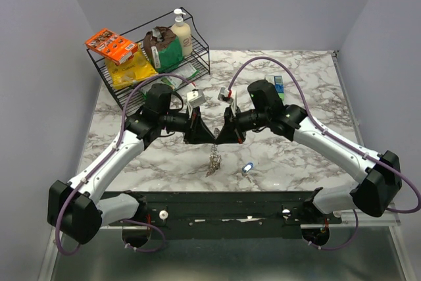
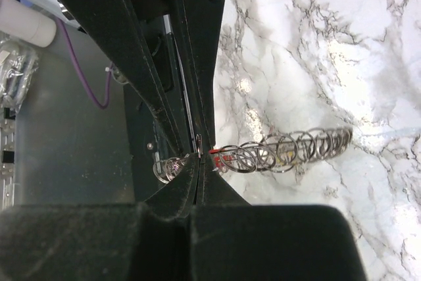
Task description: Put the keys on the keyring
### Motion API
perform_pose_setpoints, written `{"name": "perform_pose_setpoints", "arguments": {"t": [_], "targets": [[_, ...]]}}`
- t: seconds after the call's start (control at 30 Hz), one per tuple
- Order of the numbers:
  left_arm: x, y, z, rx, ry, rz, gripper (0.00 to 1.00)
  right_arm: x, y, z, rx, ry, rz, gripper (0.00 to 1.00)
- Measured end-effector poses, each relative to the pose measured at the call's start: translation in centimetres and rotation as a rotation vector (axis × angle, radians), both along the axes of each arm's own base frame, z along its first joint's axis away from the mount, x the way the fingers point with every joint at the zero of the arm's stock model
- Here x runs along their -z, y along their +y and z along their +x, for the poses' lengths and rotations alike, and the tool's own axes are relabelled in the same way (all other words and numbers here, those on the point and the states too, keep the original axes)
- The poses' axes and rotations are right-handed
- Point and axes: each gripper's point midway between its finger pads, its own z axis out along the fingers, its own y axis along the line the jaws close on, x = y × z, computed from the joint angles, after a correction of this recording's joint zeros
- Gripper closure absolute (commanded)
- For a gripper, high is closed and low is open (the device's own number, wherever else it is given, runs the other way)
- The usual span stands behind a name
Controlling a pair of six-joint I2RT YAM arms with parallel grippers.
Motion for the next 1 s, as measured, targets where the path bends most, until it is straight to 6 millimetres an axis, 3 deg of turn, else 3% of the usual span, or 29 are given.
{"name": "perform_pose_setpoints", "arguments": {"t": [0.2, 0.33, 0.53, 0.63, 0.77, 1.0], "targets": [[0.4, -0.3, -0.3, 0.009, 0.009, 0.008, 0.79, -0.3, -0.2, -0.1, 0.003, -0.004, 0.001, 0.99], [0.5, -0.7, -0.7, 0.022, 0.008, 0.011, 1.00, -0.2, -0.5, -0.5, 0.003, 0.008, -0.010, 0.99], [0.6, -1.1, -1.0, 0.022, 0.024, 0.015, 1.00, -0.1, -1.0, -0.7, 0.010, 0.015, -0.022, 0.97], [0.6, -1.3, -0.9, 0.008, 0.018, 0.006, 1.00, -0.1, -1.2, -0.6, 0.022, 0.007, -0.025, 0.89], [0.5, -1.4, -0.6, -0.040, 0.014, -0.016, 1.00, -0.1, -1.4, -0.2, 0.057, -0.006, -0.036, 0.65], [-0.6, -1.9, 0.2, -0.106, 0.024, -0.089, 1.00, -0.9, -2.4, 1.4, 0.180, -0.047, -0.045, 0.43]]}}
